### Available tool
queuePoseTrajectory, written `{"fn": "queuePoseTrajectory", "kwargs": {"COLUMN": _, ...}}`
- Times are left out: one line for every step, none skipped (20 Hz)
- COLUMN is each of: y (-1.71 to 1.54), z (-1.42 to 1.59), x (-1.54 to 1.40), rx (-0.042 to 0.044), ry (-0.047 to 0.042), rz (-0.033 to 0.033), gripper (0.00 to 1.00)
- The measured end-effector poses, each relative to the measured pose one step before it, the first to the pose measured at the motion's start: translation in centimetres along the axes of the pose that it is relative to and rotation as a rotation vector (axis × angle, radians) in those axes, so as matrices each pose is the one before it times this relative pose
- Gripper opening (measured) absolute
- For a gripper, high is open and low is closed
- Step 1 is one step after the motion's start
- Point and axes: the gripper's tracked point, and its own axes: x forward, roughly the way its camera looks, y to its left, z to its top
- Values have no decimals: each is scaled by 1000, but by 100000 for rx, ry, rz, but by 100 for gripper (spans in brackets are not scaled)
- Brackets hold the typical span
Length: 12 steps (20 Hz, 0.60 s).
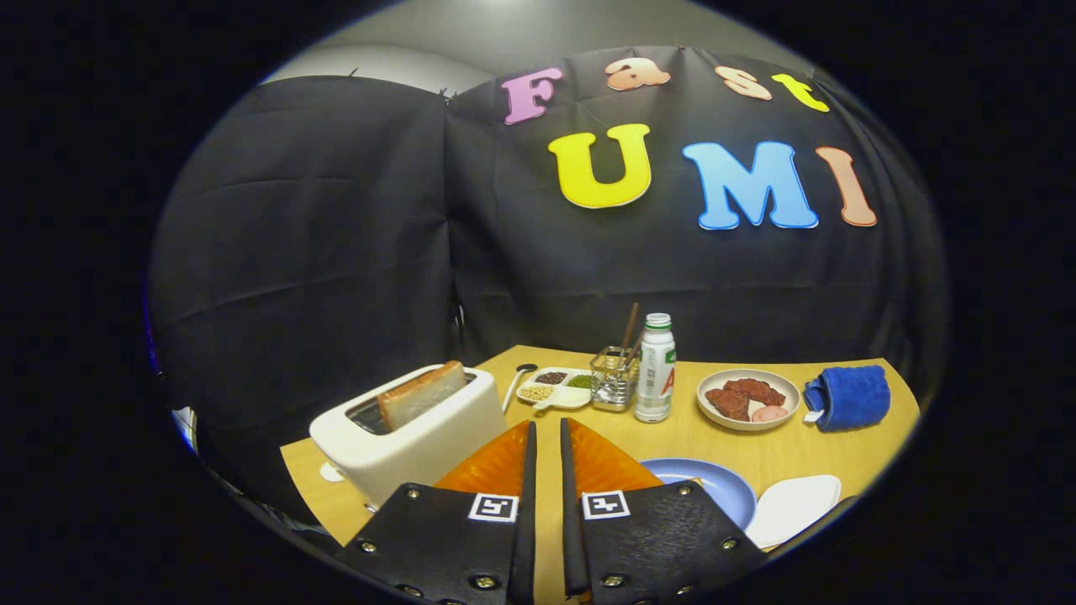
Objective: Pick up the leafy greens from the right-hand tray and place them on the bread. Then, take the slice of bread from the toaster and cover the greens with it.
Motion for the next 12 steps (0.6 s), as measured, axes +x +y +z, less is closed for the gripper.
{"fn": "queuePoseTrajectory", "kwargs": {"y": 1535, "z": 412, "x": 203, "rx": 282, "ry": -1190, "rz": 1688, "gripper": 13}}
{"fn": "queuePoseTrajectory", "kwargs": {"y": 1387, "z": 317, "x": 216, "rx": 374, "ry": -1057, "rz": 1469, "gripper": 14}}
{"fn": "queuePoseTrajectory", "kwargs": {"y": 1278, "z": -92, "x": 386, "rx": 374, "ry": -706, "rz": 1462, "gripper": 13}}
{"fn": "queuePoseTrajectory", "kwargs": {"y": 1243, "z": 158, "x": 288, "rx": 532, "ry": -656, "rz": 1214, "gripper": 13}}
{"fn": "queuePoseTrajectory", "kwargs": {"y": 1092, "z": -108, "x": 499, "rx": 586, "ry": -396, "rz": 1180, "gripper": 13}}
{"fn": "queuePoseTrajectory", "kwargs": {"y": 927, "z": -22, "x": 349, "rx": 557, "ry": -407, "rz": 829, "gripper": 13}}
{"fn": "queuePoseTrajectory", "kwargs": {"y": 1097, "z": -77, "x": 274, "rx": 274, "ry": -273, "rz": 682, "gripper": 13}}
{"fn": "queuePoseTrajectory", "kwargs": {"y": 738, "z": -22, "x": 164, "rx": -394, "ry": -485, "rz": -117, "gripper": 15}}
{"fn": "queuePoseTrajectory", "kwargs": {"y": 180, "z": -309, "x": 536, "rx": -879, "ry": -189, "rz": -1044, "gripper": 15}}
{"fn": "queuePoseTrajectory", "kwargs": {"y": 346, "z": -232, "x": 351, "rx": -794, "ry": 205, "rz": -1351, "gripper": 17}}
{"fn": "queuePoseTrajectory", "kwargs": {"y": 382, "z": -367, "x": 386, "rx": -189, "ry": 321, "rz": -1091, "gripper": 18}}
{"fn": "queuePoseTrajectory", "kwargs": {"y": 565, "z": -484, "x": 482, "rx": 446, "ry": 716, "rz": 241, "gripper": 19}}
